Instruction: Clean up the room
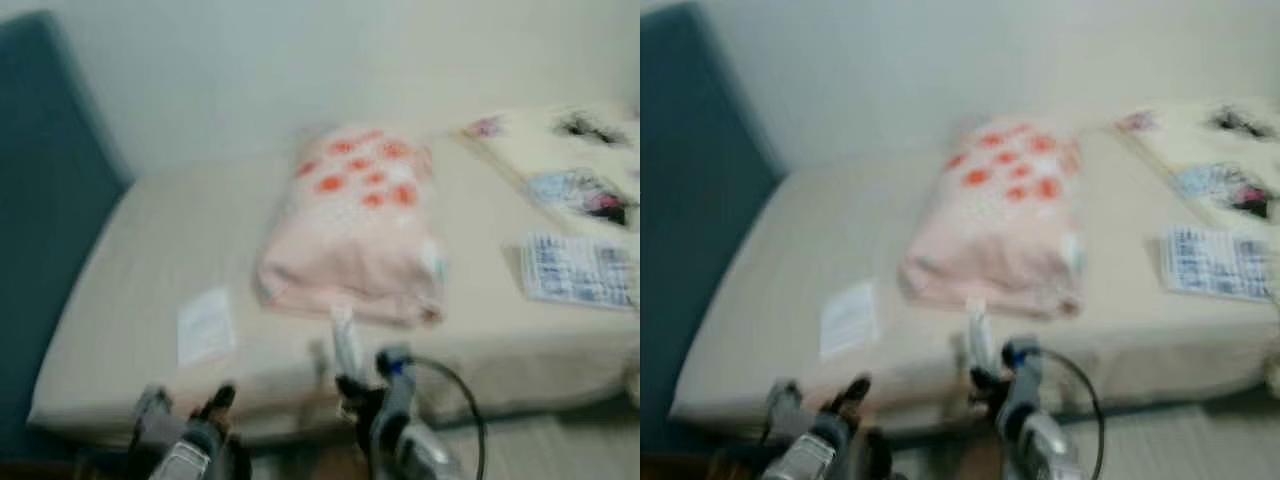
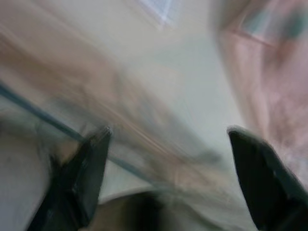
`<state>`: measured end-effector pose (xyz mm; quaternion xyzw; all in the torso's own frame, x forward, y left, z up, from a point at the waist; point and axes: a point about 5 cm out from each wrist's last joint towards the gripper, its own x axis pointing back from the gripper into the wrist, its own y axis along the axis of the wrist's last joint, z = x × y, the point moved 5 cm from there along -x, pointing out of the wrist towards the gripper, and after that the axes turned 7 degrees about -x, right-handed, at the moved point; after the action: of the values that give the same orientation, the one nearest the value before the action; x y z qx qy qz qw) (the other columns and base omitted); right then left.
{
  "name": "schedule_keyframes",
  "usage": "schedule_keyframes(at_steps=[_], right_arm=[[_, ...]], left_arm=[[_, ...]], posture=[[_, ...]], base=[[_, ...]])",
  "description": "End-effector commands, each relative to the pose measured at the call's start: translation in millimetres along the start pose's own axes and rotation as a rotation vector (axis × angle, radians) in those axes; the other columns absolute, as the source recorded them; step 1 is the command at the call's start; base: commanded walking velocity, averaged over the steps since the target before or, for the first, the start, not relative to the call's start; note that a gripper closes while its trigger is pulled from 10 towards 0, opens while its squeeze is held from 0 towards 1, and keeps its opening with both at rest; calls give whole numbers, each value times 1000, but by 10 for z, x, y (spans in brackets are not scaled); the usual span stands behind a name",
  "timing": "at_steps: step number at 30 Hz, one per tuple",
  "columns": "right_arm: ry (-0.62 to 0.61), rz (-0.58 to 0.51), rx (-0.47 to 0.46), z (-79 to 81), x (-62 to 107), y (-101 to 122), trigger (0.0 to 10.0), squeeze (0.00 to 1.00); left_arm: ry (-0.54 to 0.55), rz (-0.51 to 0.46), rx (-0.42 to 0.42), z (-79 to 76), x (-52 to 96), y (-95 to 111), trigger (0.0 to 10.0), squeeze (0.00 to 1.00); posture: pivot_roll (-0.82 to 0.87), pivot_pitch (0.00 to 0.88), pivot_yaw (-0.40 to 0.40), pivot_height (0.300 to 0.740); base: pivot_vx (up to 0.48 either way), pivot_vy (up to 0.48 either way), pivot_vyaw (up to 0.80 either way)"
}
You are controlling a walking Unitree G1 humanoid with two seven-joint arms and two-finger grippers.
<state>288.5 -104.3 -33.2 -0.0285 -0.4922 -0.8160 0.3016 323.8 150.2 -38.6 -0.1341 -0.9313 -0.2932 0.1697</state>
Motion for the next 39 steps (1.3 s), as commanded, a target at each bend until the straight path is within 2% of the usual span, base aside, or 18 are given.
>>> schedule_keyframes(at_steps=[1, 8, 9, 12, 13, 15, 18, 28, 34, 36, 37, 38, 39], right_arm=[[34, -44, 4, 95, -68, 144, 10000, 0], [32, -47, 1, 95, -53, 151, 10000, 0], [34, -54, -4, 138, -61, 152, 10000, 0], [37, -61, -9, 178, -67, 154, 10000, 0], [43, -68, -16, 236, -64, 152, 10000, 0], [43, -68, -16, 236, -64, 152, 10000, 0], [44, -66, -28, 277, -33, 105, 10000, 0], [41, -68, -39, 322, -29, 98, 10000, 0], [39, -66, -38, 339, 3, 99, 10000, 0], [40, -67, -38, 347, 14, 98, 10000, 0], [42, -65, -39, 353, 20, 94, 10000, 0], [42, -65, -39, 353, 20, 94, 10000, 0], [43, -63, -39, 359, 24, 86, 10000, 0]], left_arm=[[39, 2, 18, 170, 84, -19, 10000, 0], [27, 1, 20, 154, 80, -17, 10000, 0], [3, 5, -5, 60, 35, -8, 10000, 0], [-18, 11, -27, -23, -3, -6, 10000, 0], [-44, 20, -52, -123, -45, -12, 10000, 0], [-44, 20, -52, -123, -45, -12, 10000, 0], [-82, 31, -55, -263, -93, -48, 10000, 0], [-117, 19, -51, -417, -153, -6, 10000, 0], [-100, -65, 32, -503, -211, 184, 10000, 0], [-123, -96, 86, -613, -249, 264, 10000, 0], [-162, -95, 106, -730, -275, 274, 10000, 0], [-162, -95, 106, -730, -275, 274, 10000, 0], [-210, -86, 126, -864, -299, 266, 10000, 0]], posture=[[-151, 336, 30, 615], [-151, 336, 30, 615], [-127, 344, 63, 615], [-130, 343, 68, 615], [-129, 339, 75, 615], [-129, 339, 75, 615], [-126, 339, 87, 615], [-130, 348, 94, 615], [-140, 358, 92, 615], [-142, 363, 91, 615], [-144, 369, 90, 615], [-144, 369, 90, 615], [-144, 373, 90, 615]], base=[[0, 0, 0], [0, 0, 0], [0, 0, 0], [0, 0, 0], [0, 0, 0], [0, 0, 0], [0, 0, 0], [0, 0, 0], [0, 0, 0], [0, 0, 0], [0, 0, 0], [0, 0, 0], [0, 0, 0]])
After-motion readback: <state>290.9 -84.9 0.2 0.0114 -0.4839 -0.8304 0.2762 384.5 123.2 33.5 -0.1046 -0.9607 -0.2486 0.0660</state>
